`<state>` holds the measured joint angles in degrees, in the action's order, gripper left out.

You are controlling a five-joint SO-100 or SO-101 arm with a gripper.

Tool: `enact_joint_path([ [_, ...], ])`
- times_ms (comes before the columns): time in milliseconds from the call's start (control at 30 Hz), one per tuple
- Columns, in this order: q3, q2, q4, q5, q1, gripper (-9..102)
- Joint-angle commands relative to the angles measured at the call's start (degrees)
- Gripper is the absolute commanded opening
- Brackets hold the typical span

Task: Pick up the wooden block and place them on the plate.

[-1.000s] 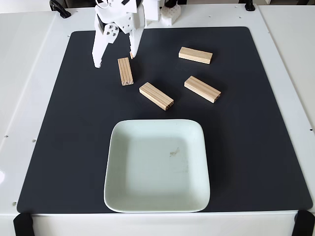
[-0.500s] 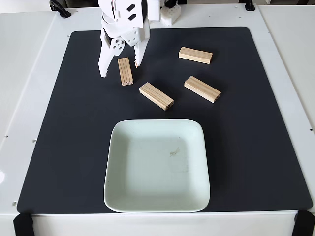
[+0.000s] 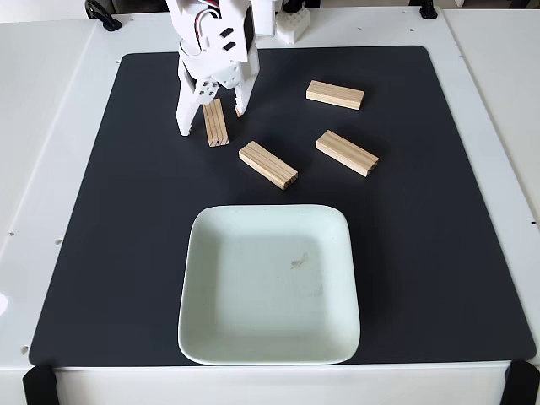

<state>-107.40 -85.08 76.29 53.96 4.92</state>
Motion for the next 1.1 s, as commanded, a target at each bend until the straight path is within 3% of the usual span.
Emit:
enact_joint_path([
  [0, -0.5, -0.4, -0.3, 0.0, 0.5, 38],
  [833, -0.1, -1.1, -6.3, 0.3, 0.4, 37],
  [933, -0.5, -1.1, -6.2, 0.3, 0.4, 30],
  [1067, -0.6, -1.0, -6.2, 0.4, 0.4, 8],
])
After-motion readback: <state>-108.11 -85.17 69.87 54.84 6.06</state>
